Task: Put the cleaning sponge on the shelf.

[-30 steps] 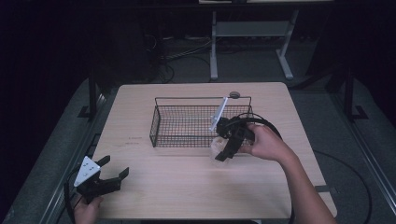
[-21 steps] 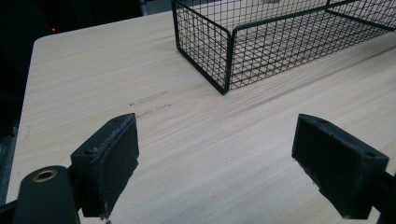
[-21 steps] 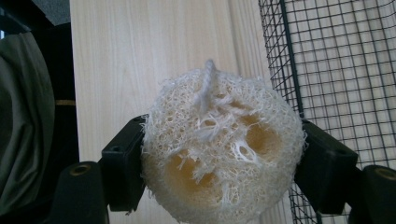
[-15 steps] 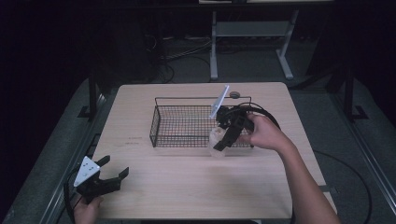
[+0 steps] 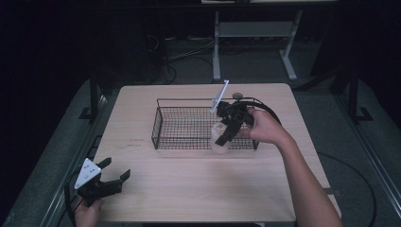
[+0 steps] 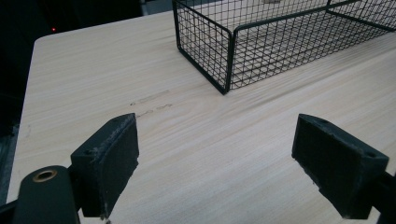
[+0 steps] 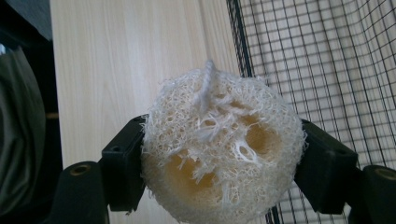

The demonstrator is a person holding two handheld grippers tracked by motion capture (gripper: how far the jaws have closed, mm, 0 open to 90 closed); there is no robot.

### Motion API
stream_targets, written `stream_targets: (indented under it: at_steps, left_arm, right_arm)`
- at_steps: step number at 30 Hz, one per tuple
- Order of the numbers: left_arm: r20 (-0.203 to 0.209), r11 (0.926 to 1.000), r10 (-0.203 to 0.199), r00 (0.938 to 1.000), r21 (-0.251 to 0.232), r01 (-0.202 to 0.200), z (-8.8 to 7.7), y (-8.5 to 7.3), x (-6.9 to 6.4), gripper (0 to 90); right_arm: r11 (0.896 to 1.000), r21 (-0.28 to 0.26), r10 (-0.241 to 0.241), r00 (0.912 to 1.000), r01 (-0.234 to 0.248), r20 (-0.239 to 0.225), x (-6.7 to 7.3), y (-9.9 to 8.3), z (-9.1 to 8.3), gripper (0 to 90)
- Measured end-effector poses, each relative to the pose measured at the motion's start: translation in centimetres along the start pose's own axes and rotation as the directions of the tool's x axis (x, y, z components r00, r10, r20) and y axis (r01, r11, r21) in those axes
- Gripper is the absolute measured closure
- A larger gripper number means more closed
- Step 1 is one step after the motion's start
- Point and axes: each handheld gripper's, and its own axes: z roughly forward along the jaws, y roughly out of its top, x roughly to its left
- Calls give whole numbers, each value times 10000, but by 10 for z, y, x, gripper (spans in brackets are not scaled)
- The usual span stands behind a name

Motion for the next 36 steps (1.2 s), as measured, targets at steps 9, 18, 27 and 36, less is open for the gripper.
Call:
stream_targets:
  at_steps: [9, 18, 27, 36]
  left_arm:
    - [-9, 10000, -30, 10000, -43, 30, 0, 0, 1, 139]
    - [-4, 10000, 18, 10000, -6, -18, 0, 0, 1, 139]
    - [-25, 10000, -42, 10000, -21, 42, 0, 0, 2, 139]
    - [-25, 10000, -38, 10000, -20, 38, -1, 0, 3, 139]
  right_arm:
    - [9997, -141, 216, 9998, -216, 22, -11, 3, -3, 271]
    - [9990, 109, 426, 9990, -428, 156, -23, 8, -3, 271]
    - [9985, 156, 516, 9982, -521, 305, -32, 9, -3, 273]
    - [9978, -53, 669, 9974, -668, 274, -46, 15, -6, 273]
